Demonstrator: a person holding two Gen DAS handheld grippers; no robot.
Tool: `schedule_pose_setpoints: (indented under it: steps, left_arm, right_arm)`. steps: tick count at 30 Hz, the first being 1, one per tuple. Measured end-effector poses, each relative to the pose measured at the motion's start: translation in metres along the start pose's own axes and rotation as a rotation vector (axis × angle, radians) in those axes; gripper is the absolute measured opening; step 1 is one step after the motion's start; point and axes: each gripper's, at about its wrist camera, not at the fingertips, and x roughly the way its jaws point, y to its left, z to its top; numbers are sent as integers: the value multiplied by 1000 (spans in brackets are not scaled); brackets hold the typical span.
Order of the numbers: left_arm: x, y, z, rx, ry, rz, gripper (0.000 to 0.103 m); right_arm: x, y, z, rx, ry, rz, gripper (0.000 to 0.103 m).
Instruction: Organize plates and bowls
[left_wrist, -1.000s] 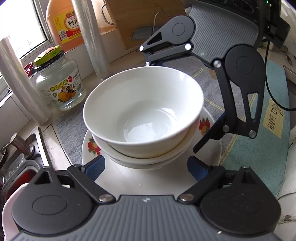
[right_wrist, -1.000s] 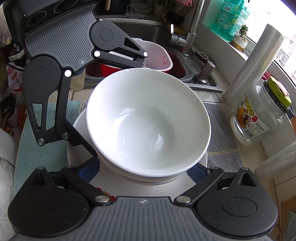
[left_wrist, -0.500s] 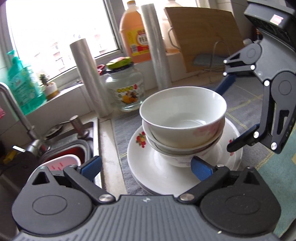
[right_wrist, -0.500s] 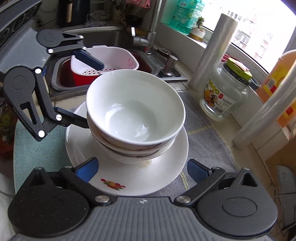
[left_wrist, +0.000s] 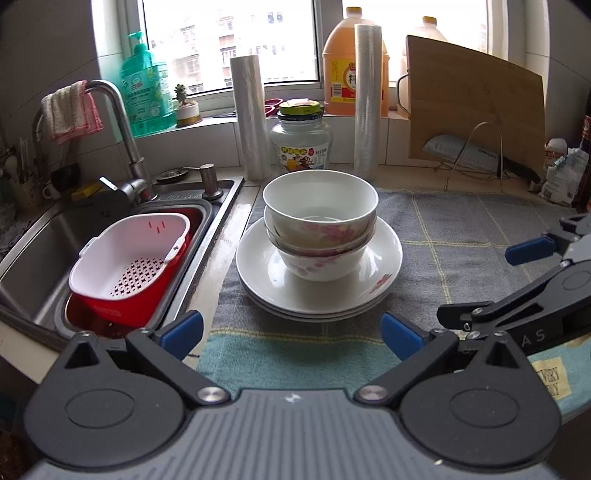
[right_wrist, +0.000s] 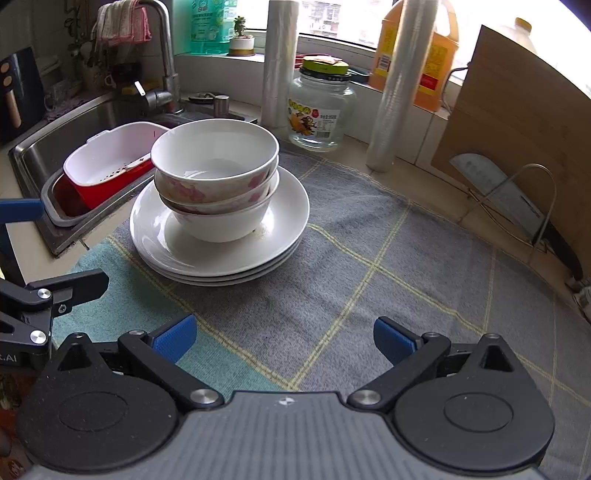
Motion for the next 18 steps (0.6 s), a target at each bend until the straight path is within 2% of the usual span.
schedule_pose_setpoints:
  steps: [9,18]
  left_arm:
    - [-47,-18,-5,-90,-10,47,102]
    - [-63,-27,-8,-131,-3,51,102]
  right_arm:
    - [-55,-6,-15,58,-62,-15,103]
    - [-80,-12,-25,91,-97,-22,103]
